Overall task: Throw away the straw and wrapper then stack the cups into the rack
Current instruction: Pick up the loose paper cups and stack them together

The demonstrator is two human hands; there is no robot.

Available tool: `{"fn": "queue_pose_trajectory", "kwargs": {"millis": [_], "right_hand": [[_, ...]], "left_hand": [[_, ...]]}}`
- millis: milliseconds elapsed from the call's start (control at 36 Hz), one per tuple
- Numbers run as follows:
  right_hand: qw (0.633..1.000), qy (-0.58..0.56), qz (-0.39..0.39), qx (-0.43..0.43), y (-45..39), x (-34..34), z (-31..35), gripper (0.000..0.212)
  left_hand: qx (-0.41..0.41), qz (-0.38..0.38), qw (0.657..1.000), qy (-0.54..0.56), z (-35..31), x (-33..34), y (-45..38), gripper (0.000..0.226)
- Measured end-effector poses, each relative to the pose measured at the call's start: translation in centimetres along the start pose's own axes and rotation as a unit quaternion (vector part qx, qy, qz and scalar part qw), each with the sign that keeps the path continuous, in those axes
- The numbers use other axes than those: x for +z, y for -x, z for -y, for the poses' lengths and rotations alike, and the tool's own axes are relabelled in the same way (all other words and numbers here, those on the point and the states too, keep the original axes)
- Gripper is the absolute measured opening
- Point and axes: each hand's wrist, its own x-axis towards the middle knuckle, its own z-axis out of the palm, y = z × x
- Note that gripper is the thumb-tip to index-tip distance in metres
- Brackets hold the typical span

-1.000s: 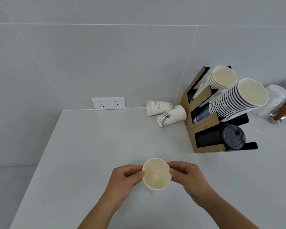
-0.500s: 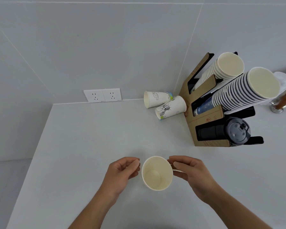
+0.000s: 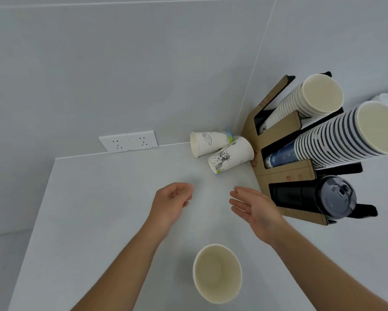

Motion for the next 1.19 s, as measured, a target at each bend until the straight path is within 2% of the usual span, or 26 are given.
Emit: {"fn": "queue_pose_trajectory", "kwargs": {"millis": [306, 361, 444, 528, 583, 639, 694, 889, 1083, 1194], "right_hand": [[0.997, -0.031, -0.064, 0.015, -6.9, 2.6, 1.4, 0.028], [0.996, -0.021, -0.082, 0.012, -8.2, 2.8, 1.6, 0.023], [0.995, -0.020, -0.096, 0.016, -9.5, 3.1, 2.2, 0.005], [0.994, -0.037, -0.100, 0.030, -10.7, 3.1, 2.7, 0.009], [0.993, -0.049, -0.102, 0.038, -11.1, 3.1, 2.8, 0.009], [0.992, -0.055, -0.104, 0.045, -11.6, 3.0, 2.8, 0.009], [0.992, -0.063, -0.103, 0.048, -12.0, 2.9, 2.7, 0.010], [0.990, -0.096, -0.093, 0.036, -12.4, 2.8, 2.6, 0.013], [0.993, -0.060, -0.086, 0.046, -11.1, 2.5, 2.4, 0.013], [0.996, -0.049, -0.071, 0.038, -10.0, 2.5, 2.3, 0.014]], "left_hand": [[0.021, 0.079, 0.992, -0.093, -3.5, 5.1, -8.4, 0.002], [0.028, 0.084, 0.987, -0.137, -3.6, 6.0, -9.7, 0.015], [0.029, 0.114, 0.972, -0.202, -3.8, 7.1, -11.5, 0.044], [0.042, 0.152, 0.945, -0.286, -4.2, 8.0, -12.6, 0.061], [0.057, 0.168, 0.929, -0.326, -4.4, 8.5, -13.0, 0.049], [0.068, 0.176, 0.922, -0.338, -4.4, 9.0, -13.6, 0.027], [0.071, 0.174, 0.919, -0.347, -4.4, 9.2, -14.0, 0.019], [0.069, 0.174, 0.913, -0.362, -4.5, 9.1, -13.9, 0.028], [0.056, 0.154, 0.926, -0.340, -4.3, 8.6, -12.4, 0.025], [0.052, 0.138, 0.930, -0.338, -4.3, 7.7, -11.2, 0.043]]}}
